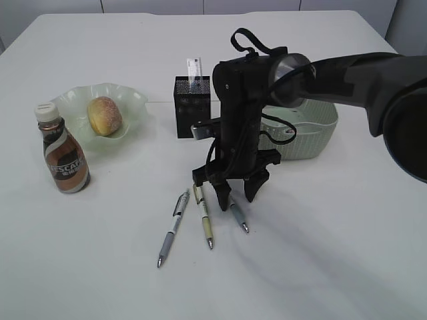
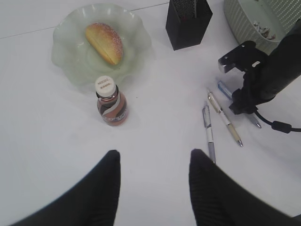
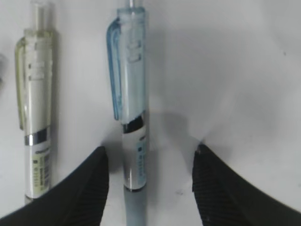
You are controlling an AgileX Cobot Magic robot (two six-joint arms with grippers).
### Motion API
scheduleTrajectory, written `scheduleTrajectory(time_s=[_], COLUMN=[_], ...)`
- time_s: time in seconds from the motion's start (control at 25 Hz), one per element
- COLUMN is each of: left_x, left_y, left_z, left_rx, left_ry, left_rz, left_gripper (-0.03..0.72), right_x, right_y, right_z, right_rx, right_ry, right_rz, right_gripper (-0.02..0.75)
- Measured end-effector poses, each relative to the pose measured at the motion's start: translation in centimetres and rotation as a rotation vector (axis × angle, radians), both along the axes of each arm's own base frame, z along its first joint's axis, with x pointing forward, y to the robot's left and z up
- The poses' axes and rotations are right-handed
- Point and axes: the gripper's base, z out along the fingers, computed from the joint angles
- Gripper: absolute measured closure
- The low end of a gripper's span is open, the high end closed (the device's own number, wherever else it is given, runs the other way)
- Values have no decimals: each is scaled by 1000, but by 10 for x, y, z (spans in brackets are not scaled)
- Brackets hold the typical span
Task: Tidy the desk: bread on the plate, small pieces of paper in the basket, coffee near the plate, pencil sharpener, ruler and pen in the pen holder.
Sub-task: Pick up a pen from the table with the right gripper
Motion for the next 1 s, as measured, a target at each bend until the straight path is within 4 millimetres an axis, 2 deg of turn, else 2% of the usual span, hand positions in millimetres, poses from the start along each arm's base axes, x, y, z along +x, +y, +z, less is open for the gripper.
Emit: scheduleTrajectory(time_s=[0.32, 0.4, 0.64, 1.0], left_x=[0, 0, 0, 0], left_y=[0, 0, 0, 0], left_z=[0, 0, 0, 0], left_rx=[1, 1, 1, 0], left_ry=[-1, -1, -1, 0], left_rz=[1, 1, 1, 0], left_gripper=[338, 338, 338, 339], right_x=[1, 1, 1, 1], right_y=[-2, -2, -2, -2], right_z=[0, 0, 0, 0], right_rx=[-30, -30, -30, -30], right_ry=[-18, -18, -18, -18], right_rz=[16, 16, 17, 17], right_gripper=[325, 358, 531, 585])
